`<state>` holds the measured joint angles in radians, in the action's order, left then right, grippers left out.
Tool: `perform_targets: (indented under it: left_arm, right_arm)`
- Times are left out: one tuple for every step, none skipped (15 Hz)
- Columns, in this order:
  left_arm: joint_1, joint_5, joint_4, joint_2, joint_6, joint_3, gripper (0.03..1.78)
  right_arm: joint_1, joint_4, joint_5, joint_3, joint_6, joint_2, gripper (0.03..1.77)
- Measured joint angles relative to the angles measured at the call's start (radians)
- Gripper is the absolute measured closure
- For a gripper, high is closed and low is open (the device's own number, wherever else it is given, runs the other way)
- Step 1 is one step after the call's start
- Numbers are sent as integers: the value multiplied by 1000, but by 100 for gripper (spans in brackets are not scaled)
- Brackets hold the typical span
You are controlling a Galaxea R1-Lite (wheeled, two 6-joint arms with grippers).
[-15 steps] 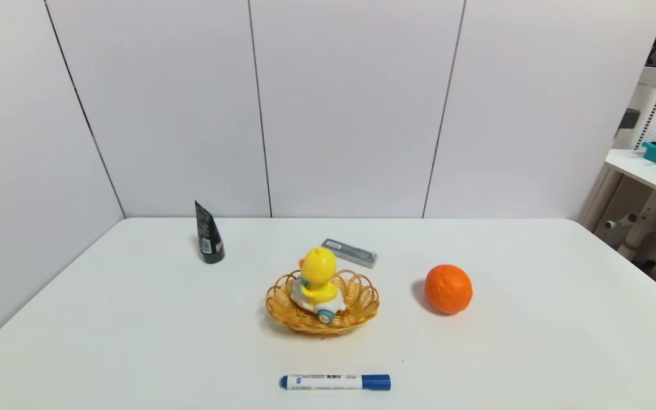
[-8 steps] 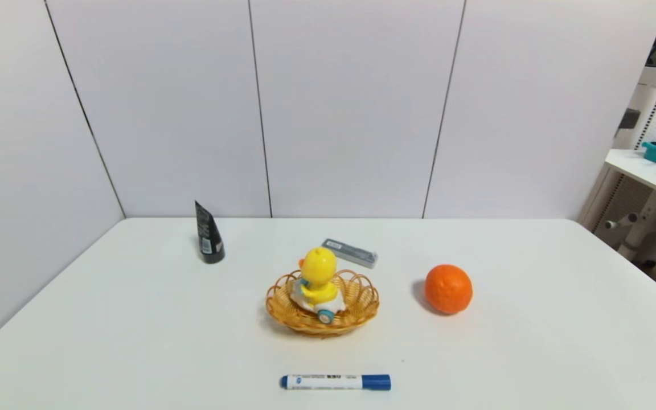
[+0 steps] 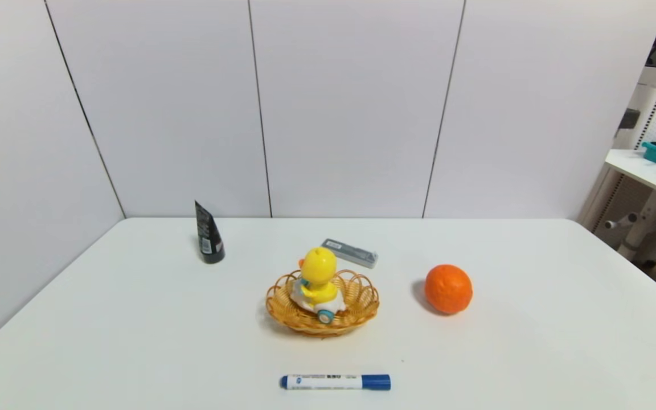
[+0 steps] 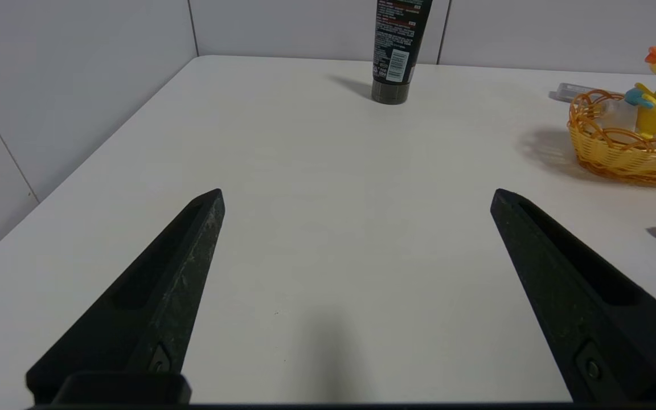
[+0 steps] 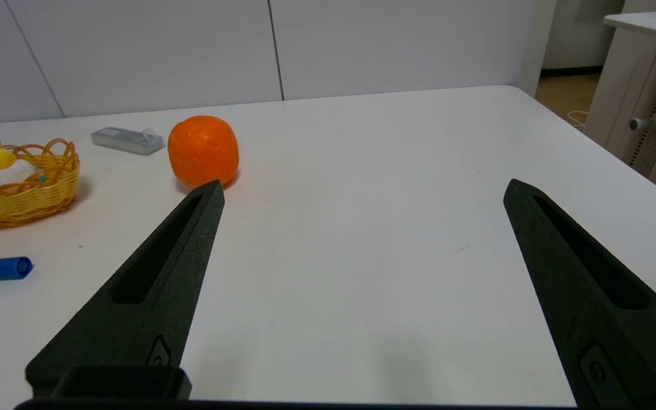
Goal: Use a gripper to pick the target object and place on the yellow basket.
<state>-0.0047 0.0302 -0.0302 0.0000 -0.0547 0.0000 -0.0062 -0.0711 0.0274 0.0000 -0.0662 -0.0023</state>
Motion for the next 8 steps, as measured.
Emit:
perform_targets:
  left_arm:
    - [0, 0, 0, 0, 0, 0, 12]
    - [0, 0, 0, 0, 0, 0, 12]
    - [0, 0, 0, 0, 0, 0, 12]
    - [0, 0, 0, 0, 0, 0, 12]
    - [0, 0, 0, 0, 0, 0, 12]
    - [0, 0, 0, 0, 0, 0, 12]
    - [0, 0, 0, 0, 0, 0, 12]
    - [0, 0, 0, 0, 0, 0, 12]
  right_arm:
    - [0, 0, 0, 0, -2, 0, 11]
    - [0, -1, 0, 0, -1, 0, 11]
    - [0, -1, 0, 0, 0, 0, 11]
    - [0, -1, 1, 0, 2, 0, 11]
    - [0, -1, 0, 0, 4, 0, 11]
    - [0, -1, 0, 0, 4, 0, 11]
    - [0, 1, -2, 0, 7, 0, 11]
    - [0, 1, -2, 0, 7, 0, 11]
